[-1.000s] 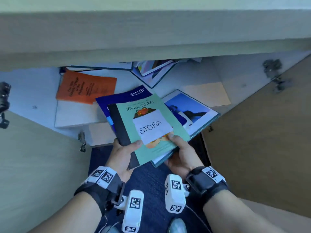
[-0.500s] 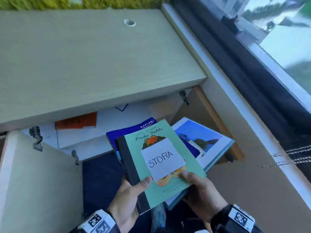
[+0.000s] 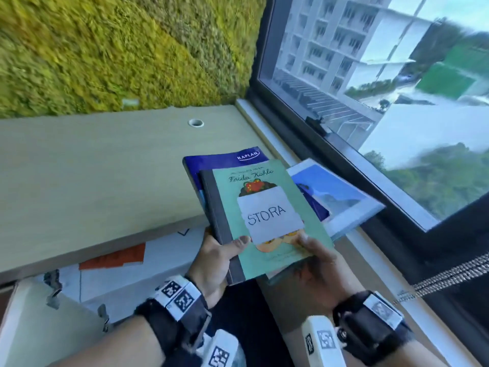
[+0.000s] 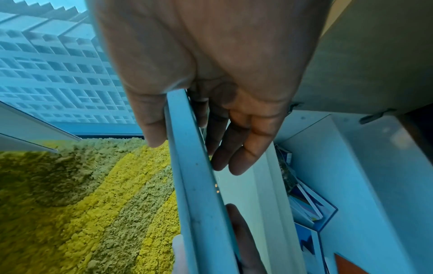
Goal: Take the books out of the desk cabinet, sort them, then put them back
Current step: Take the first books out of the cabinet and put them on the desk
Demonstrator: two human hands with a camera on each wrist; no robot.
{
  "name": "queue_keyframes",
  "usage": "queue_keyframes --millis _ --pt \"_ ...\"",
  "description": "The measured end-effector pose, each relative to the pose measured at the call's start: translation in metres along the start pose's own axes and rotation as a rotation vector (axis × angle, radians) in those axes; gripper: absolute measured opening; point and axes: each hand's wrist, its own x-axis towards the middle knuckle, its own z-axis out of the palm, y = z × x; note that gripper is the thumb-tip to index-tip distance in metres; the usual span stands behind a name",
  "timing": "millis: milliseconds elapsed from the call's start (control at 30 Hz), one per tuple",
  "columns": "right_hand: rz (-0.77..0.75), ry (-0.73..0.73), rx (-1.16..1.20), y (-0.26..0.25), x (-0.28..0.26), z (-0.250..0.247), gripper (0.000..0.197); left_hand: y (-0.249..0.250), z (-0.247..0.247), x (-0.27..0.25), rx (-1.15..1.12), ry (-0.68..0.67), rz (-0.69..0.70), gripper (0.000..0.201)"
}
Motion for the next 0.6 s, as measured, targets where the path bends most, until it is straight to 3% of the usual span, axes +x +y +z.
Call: queue_keyframes --millis 133,233,300,367,433,467,567,600 --pt "0.082 0.029 -0.062 -0.013 0.097 0.015 0.059 0.004 -0.013 0.080 0.072 0.174 0.008 0.048" --pt "0.130 0.017 -0.216 -0.030 0.168 0.027 0.044 0.014 -0.018 0.136 0.075 0.284 -0.055 0.016" --pt "0.199 0.009 -0.377 -0.046 0.209 0.032 0.041 0.023 -0.021 0.170 0.085 0.353 -0.117 0.012" --pt "0.239 0.002 -0.542 -0.060 0.241 0.030 0.047 0.032 -0.034 0.201 0.186 0.405 -0.181 0.038" --pt "0.219 0.000 -0.628 -0.070 0.263 0.023 0.045 0.040 -0.048 0.220 0.435 0.433 -0.270 0.083" --pt "0.197 0.001 -0.645 -0.071 0.269 0.017 0.042 0.043 -0.056 0.222 0.535 0.415 -0.275 0.087" --pt "0.099 -0.043 -0.628 -0.065 0.272 -0.007 0.027 0.051 -0.067 0.205 0.610 0.352 -0.186 0.040" --pt "0.089 -0.081 -0.640 -0.056 0.269 -0.015 0.022 0.050 -0.071 0.193 0.640 0.333 -0.166 0.036"
